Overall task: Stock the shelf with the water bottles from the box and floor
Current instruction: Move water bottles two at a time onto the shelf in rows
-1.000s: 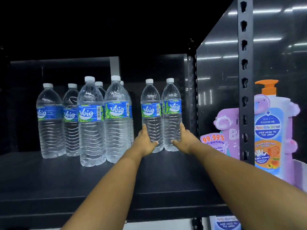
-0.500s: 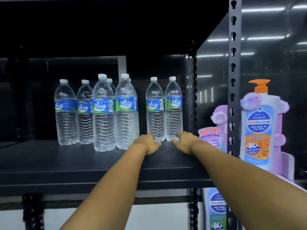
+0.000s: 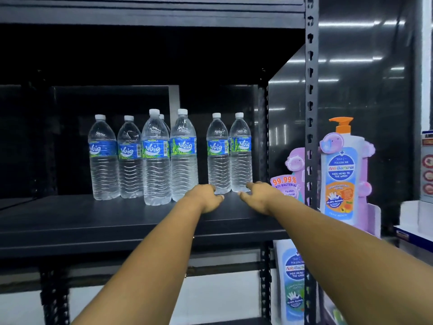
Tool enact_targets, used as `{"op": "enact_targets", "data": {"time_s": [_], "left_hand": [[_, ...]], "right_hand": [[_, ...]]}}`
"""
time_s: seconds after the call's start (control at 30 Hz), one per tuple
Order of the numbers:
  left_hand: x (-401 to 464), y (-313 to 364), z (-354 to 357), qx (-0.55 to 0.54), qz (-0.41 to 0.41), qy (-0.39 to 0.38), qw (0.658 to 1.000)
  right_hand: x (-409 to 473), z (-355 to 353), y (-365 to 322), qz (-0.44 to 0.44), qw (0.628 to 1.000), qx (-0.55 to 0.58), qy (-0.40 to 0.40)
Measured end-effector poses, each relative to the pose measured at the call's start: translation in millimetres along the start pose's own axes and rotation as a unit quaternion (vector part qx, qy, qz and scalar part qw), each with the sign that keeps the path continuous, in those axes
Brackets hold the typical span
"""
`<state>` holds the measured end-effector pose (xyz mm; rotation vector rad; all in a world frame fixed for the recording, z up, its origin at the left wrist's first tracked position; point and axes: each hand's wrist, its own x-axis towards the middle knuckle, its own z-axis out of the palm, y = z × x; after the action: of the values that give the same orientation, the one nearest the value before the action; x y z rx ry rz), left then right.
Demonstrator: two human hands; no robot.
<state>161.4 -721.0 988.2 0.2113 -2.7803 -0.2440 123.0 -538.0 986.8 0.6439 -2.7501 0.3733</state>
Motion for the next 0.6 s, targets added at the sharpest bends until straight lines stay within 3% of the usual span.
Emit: {"op": "enact_targets", "data": {"time_s": [0.6], "left_hand": [[-123.6, 70.0, -29.6, -0.027, -0.018, 0.003, 0.999]], "right_hand": [[-125.1, -43.8, 24.1, -0.024, 1.0, -0.005, -0.015]]}}
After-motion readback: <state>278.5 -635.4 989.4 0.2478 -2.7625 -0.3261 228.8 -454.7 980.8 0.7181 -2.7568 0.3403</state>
